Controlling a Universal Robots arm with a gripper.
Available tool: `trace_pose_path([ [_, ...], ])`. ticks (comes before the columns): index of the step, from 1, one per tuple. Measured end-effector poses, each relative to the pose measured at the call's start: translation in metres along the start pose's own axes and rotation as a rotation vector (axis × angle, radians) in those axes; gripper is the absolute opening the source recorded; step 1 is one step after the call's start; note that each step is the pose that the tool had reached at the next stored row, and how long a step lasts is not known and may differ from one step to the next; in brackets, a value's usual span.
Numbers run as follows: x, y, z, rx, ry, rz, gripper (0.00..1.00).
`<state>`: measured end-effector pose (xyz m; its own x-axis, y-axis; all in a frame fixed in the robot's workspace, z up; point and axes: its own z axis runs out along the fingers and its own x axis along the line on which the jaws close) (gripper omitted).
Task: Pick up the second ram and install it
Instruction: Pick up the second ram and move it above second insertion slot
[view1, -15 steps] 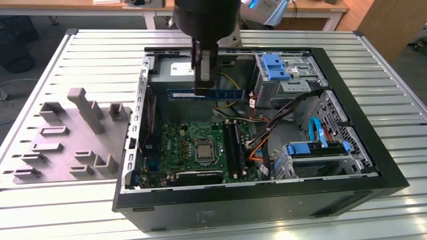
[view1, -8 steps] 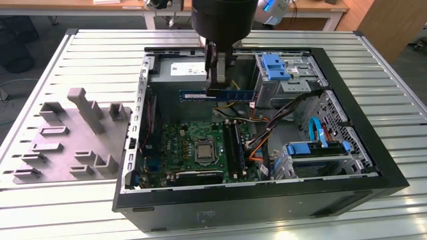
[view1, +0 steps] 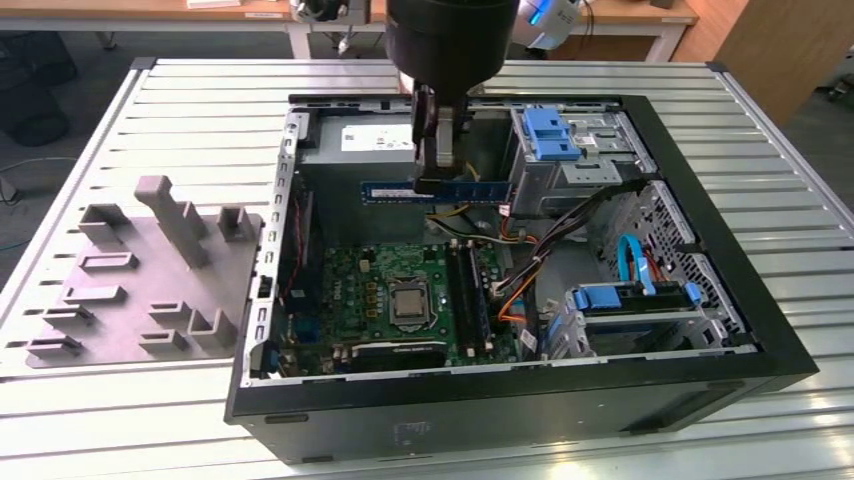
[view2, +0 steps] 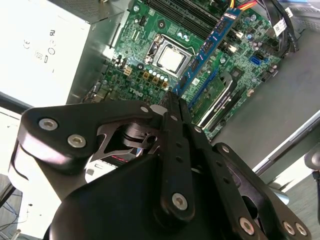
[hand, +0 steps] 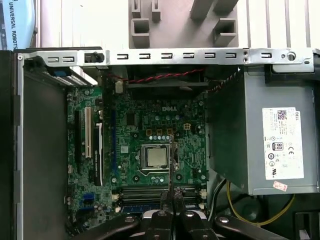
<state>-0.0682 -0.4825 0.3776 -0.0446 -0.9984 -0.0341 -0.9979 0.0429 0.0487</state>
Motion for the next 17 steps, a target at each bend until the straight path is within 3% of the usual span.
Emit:
trace_pose_path([
  [6,0.0007,-0.0004,0.0094,-0.0107,0.0009,-0.010,0.13],
  [17,0.0011,-0.0009,0.0183,-0.0129,0.0038,-0.071,0.13],
])
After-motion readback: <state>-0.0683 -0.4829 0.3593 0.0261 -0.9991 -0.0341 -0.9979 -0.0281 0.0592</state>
